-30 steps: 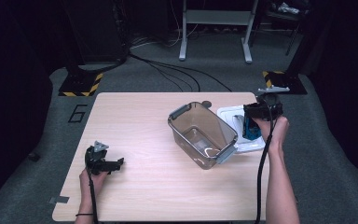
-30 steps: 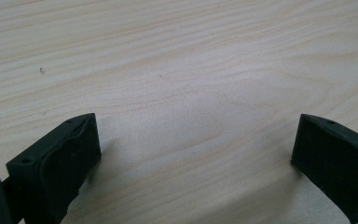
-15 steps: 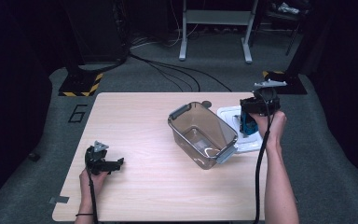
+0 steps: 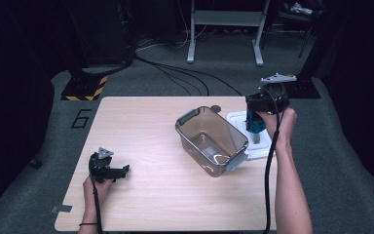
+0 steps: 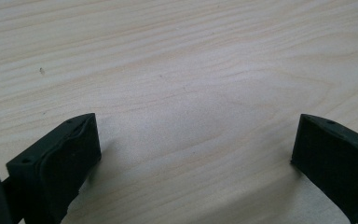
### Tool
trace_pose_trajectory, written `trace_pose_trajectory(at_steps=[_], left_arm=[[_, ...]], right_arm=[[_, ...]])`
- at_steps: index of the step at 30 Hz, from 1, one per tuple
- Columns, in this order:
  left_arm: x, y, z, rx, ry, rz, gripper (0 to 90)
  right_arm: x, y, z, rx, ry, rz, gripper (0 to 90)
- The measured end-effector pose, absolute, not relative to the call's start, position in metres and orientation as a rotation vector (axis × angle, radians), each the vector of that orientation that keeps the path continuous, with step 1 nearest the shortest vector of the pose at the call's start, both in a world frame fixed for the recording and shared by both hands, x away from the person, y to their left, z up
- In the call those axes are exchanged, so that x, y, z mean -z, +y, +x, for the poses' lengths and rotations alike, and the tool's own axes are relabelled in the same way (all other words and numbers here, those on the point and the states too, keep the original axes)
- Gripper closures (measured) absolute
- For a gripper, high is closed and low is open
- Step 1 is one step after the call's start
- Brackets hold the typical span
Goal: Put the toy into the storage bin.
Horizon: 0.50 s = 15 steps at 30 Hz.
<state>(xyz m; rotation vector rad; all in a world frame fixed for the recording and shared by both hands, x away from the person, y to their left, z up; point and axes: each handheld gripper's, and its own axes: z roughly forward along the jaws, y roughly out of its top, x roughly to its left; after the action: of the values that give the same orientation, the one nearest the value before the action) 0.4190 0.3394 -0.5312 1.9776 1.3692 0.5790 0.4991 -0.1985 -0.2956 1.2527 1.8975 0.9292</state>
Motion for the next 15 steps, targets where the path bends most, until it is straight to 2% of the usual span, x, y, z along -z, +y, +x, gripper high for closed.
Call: trace_pose_trajectory(at_steps=[15], left_arm=[[0.531, 0.339, 0.419, -0.579, 1.369, 1.978, 1.0]], right_arm=[[0.271, -0.168, 0.489, -0.992, 1.924, 1.151, 24.8]])
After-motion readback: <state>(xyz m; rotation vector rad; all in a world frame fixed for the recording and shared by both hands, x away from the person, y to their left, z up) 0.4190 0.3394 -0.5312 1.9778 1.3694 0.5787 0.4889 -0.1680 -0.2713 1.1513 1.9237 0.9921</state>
